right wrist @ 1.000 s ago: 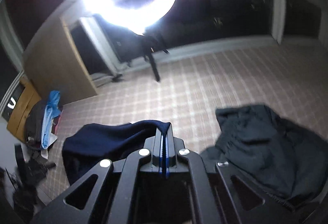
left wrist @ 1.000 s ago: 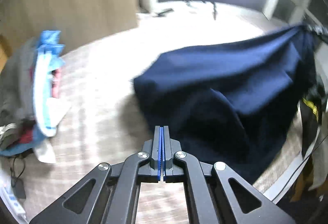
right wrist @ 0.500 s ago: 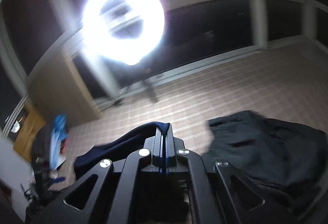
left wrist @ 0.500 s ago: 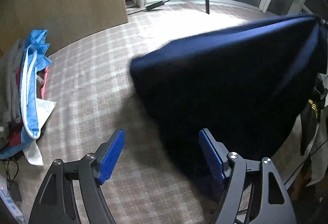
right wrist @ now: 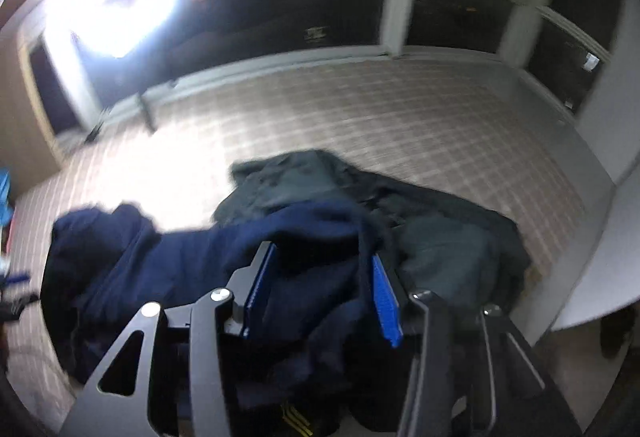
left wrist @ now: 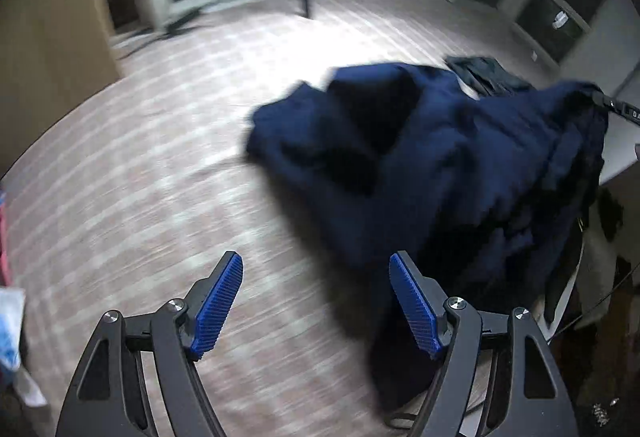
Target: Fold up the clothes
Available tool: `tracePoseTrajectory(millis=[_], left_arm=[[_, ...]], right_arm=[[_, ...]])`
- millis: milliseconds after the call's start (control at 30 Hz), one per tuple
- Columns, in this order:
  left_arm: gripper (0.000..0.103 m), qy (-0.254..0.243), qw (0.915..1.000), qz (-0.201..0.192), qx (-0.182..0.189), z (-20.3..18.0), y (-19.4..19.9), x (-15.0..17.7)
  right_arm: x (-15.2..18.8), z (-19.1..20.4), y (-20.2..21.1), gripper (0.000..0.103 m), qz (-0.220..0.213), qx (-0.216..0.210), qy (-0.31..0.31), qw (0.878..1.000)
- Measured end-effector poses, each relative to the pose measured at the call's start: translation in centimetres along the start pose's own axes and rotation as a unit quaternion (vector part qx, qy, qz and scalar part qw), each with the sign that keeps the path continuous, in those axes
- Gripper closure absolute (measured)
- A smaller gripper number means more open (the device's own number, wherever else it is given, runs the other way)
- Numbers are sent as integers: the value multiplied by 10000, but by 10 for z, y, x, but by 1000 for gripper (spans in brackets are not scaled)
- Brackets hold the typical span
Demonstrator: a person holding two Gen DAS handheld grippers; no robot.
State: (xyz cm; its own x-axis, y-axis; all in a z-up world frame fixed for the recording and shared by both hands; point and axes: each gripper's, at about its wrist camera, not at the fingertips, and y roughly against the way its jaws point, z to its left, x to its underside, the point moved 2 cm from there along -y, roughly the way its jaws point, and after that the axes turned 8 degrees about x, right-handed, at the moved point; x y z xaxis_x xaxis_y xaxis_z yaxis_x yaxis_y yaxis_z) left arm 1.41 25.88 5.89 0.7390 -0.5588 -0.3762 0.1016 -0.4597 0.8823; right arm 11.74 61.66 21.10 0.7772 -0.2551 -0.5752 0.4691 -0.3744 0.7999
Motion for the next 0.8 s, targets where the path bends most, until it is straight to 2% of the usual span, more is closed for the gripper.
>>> tracePoseTrajectory(millis=[67, 133, 200, 233, 300, 333, 367, 400, 500, 600, 700, 800], left_arm=[[29, -142, 9997, 180, 120, -15, -16, -3], [32, -258, 9989, 355, 182, -27, -31, 0], [67, -316, 9982, 431, 258, -31, -38, 2], [90, -269, 9982, 418, 334, -30, -37, 3], [94, -153, 9979, 335, 527, -24, -32, 3], [96, -50, 9975, 203, 675, -18, -22, 2], [96, 62, 9968, 67, 793, -11, -11, 1], [97, 139, 9963, -67, 846, -4, 3, 1], [97, 240, 9948, -477, 866, 12, 48, 1], [97, 154, 9934, -875, 730, 22, 96, 2], [98, 152, 9911, -1199, 550, 39, 146, -2], [97, 367, 9859, -1513, 620, 62, 198, 3]], right_arm=[[6, 10, -7, 57, 84, 91, 287, 9995], [12, 12, -17, 48, 158, 289, 400, 9987], [17, 10, -31, 47, 299, 376, 423, 9980], [19, 10, -39, 47, 361, 420, 464, 9974], [22, 10, -54, 47, 473, 516, 583, 9958], [25, 10, -60, 51, 509, 508, 629, 9954], [26, 10, -63, 62, 503, 444, 610, 9959], [26, 9, -64, 100, 480, 365, 558, 9966], [17, 4, -40, 100, 92, -111, 214, 9997], [1, 5, -3, 100, -430, -512, -20, 9978], [-26, 13, 46, 100, -1012, -897, -139, 9907], [-57, 22, 94, 100, -1431, -1472, -299, 9783]])
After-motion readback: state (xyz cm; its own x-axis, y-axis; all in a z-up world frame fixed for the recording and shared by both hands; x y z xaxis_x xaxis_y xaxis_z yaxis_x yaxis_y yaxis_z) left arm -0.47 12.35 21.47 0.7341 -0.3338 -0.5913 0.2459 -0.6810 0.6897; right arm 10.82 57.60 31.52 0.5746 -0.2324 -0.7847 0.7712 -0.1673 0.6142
